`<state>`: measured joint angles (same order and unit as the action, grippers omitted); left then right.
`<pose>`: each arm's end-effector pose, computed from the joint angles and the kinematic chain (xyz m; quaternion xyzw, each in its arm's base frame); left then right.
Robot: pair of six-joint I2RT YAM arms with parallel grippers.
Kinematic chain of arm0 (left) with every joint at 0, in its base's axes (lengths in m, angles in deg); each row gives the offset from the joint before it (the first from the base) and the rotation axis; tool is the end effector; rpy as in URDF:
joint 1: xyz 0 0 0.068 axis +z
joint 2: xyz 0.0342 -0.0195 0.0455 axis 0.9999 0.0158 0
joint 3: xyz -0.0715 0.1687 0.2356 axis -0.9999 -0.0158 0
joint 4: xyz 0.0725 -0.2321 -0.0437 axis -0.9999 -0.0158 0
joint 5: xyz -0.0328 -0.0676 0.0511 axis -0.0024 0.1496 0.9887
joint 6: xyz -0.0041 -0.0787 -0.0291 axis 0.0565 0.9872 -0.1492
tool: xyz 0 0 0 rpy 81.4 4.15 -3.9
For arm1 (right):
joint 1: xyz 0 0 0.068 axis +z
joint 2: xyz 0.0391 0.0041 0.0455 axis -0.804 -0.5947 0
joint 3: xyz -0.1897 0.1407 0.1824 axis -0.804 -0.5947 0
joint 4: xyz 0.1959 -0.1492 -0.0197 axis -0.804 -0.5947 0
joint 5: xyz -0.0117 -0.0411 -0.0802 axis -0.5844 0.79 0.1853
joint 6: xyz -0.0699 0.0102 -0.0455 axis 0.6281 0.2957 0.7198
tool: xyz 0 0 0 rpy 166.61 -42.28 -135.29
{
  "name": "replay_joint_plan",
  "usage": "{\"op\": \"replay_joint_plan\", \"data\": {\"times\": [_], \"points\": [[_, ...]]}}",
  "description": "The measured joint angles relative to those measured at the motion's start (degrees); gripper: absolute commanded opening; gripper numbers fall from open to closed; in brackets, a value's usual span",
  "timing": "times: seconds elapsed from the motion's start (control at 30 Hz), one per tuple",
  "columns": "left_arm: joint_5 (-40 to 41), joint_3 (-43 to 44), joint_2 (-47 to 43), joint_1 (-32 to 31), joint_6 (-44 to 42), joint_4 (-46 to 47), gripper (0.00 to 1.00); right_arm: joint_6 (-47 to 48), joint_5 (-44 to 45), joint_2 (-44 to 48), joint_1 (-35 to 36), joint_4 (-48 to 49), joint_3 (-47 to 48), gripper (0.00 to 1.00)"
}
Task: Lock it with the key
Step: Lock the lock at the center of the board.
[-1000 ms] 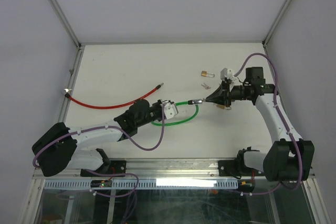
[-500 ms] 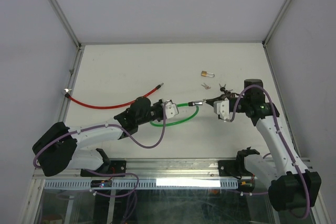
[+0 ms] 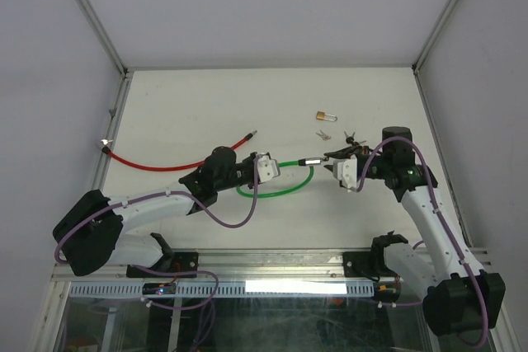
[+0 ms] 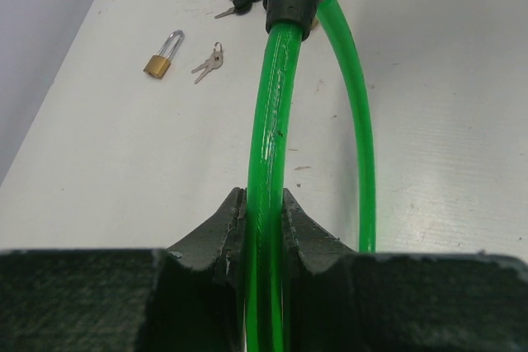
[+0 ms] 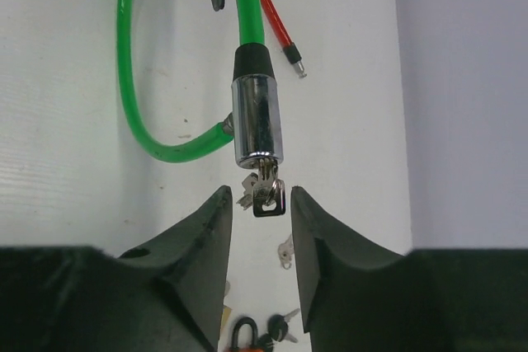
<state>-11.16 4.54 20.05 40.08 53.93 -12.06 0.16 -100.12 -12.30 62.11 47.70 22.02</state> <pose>0.1764 -0.2327 0.2414 0.5791 0.5670 -0.1959 0.5521 0.1464 0.0847 0.2823 -0.7314 0.3881 0.1110 0.5497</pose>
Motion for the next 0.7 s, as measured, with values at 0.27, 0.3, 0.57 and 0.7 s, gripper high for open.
{"op": "replay_joint_plan", "data": {"times": [0.27, 0.3, 0.57, 0.7], "points": [[-1.5, 0.0, 0.0, 0.0, 0.2, -0.2, 0.00, -10.6, -4.5, -1.0, -2.4, 0.2, 1.5, 0.39], [-1.6, 0.0, 0.0, 0.0, 0.2, -0.2, 0.00, -11.2, -5.1, -1.3, -2.5, 0.3, 1.9, 0.38], [-1.8, 0.0, 0.0, 0.0, 0.2, -0.3, 0.00, -13.3, -6.7, -3.8, -2.5, -0.2, 2.4, 0.30], [-1.8, 0.0, 0.0, 0.0, 0.2, -0.3, 0.00, -12.7, -6.6, -4.1, -2.5, -1.0, 2.4, 0.23]]}}
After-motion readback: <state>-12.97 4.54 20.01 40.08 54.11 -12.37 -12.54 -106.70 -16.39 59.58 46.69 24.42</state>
